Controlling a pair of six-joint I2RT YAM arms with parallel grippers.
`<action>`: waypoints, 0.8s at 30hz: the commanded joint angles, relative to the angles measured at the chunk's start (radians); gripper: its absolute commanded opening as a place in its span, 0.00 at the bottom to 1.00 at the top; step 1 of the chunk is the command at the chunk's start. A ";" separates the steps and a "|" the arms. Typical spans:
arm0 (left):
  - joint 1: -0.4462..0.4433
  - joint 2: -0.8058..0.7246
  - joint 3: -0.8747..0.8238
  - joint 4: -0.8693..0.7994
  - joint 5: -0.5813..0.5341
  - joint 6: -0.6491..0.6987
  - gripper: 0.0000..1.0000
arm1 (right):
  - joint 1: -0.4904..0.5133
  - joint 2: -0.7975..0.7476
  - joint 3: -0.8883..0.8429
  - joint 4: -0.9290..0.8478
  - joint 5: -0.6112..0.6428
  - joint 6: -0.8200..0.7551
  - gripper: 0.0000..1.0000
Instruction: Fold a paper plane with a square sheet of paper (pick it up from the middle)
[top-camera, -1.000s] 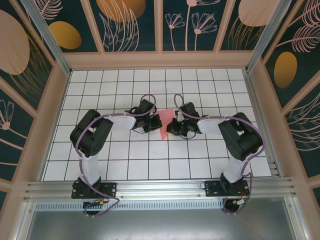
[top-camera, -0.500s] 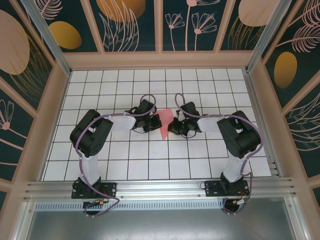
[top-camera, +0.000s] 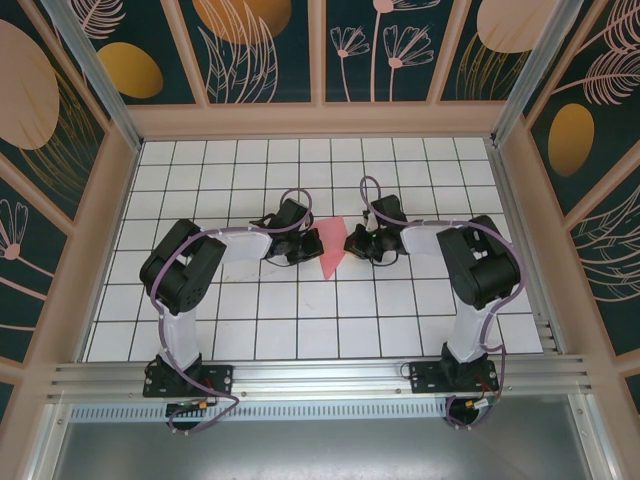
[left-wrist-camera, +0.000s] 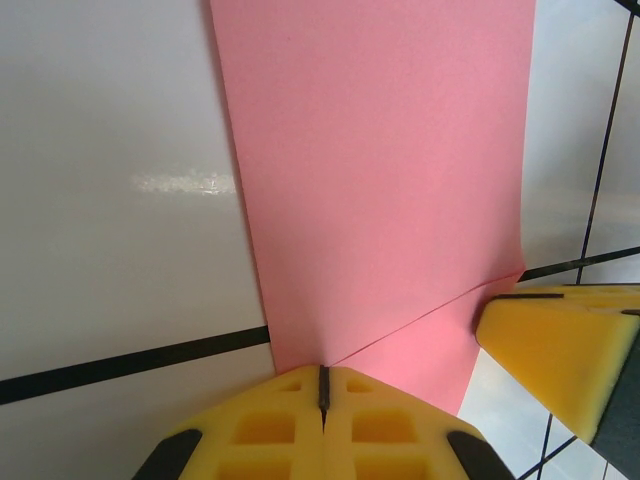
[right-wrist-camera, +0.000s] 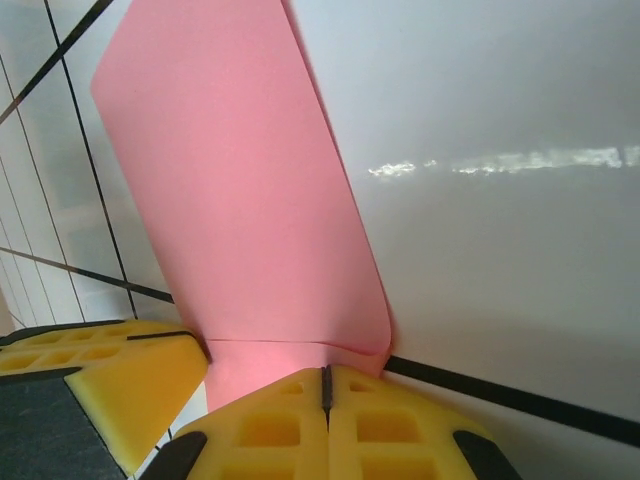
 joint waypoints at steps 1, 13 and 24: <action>0.007 0.018 -0.032 -0.120 -0.096 0.012 0.00 | -0.014 0.020 0.041 -0.044 0.046 -0.030 0.01; 0.007 0.017 -0.030 -0.124 -0.095 0.019 0.00 | -0.037 0.035 0.077 -0.049 0.035 -0.047 0.01; 0.009 0.018 -0.018 -0.132 -0.103 0.053 0.00 | -0.042 0.000 0.079 -0.060 0.044 -0.046 0.01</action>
